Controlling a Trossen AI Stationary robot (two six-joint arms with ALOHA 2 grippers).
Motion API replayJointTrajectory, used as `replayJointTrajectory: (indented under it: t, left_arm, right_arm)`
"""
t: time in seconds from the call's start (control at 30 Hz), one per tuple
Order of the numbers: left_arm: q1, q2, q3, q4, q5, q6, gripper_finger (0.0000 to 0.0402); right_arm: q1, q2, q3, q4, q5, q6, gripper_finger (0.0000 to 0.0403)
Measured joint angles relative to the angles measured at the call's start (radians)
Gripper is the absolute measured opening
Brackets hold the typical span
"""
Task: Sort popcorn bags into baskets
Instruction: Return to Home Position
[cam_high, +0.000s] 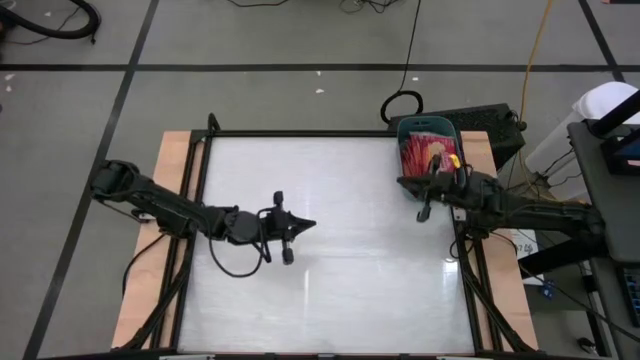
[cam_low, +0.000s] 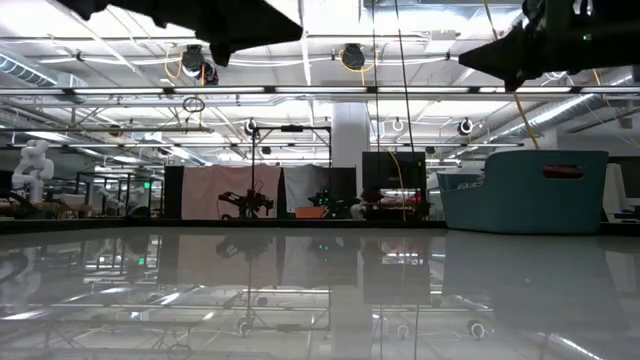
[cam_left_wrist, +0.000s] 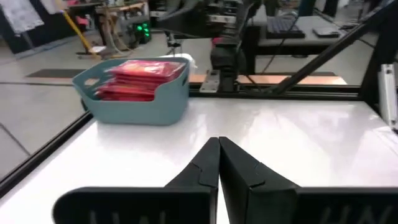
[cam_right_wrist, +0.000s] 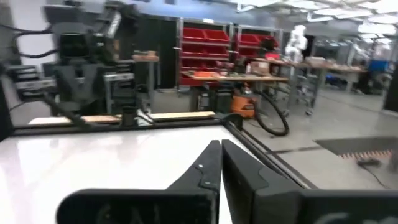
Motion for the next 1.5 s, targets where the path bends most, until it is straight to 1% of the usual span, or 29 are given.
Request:
replayJointTrajectory:
  t: [0.13,0.33,0.47,0.6,0.73,0.9,1.07,1.33,1.43,1.5]
  left_arm:
    - [-0.015,-0.001,-0.066,0.092,-0.014,0.011,0.0004]
    - [-0.015,-0.001,-0.209,0.269,-0.053,-0.002,0.0004]
    - [-0.015,-0.024,-0.283,0.340,-0.065,-0.002,0.0006]
    - [-0.009,-0.064,-0.343,0.347,-0.091,-0.002,0.0003]
    - [0.003,-0.113,-0.388,0.358,-0.093,0.000,0.0006]
    - [0.006,-0.147,-0.431,0.360,-0.093,0.020,0.0004]
    - [-0.001,-0.152,-0.464,0.356,-0.093,-0.011,0.0006]
    - [-0.018,-0.152,-0.468,0.355,-0.081,0.018,0.0006]
    - [-0.019,-0.152,-0.500,0.387,-0.064,0.017,0.0003]
    - [-0.021,-0.152,-0.530,0.447,-0.064,0.000,0.0004]
  right_arm:
    - [0.024,0.008,-0.033,0.039,-0.021,-0.031,0.0012]
    - [0.073,0.008,-0.077,0.039,-0.022,-0.043,0.0001]
    - [0.110,0.008,-0.106,0.037,-0.024,-0.040,0.0001]
    - [0.137,0.007,-0.126,0.035,-0.027,-0.040,0.0001]
    - [0.151,0.007,-0.128,0.014,-0.030,-0.035,0.0001]
    - [0.153,0.008,-0.128,-0.021,-0.098,-0.009,0.0000]
    - [0.153,0.007,-0.150,-0.045,-0.105,0.025,0.0000]
    - [0.153,0.007,-0.224,0.023,-0.102,0.042,0.0000]
    - [0.153,0.006,-0.229,0.019,-0.100,0.029,0.0000]
    - [0.153,0.007,-0.230,0.005,-0.100,0.029,0.0000]
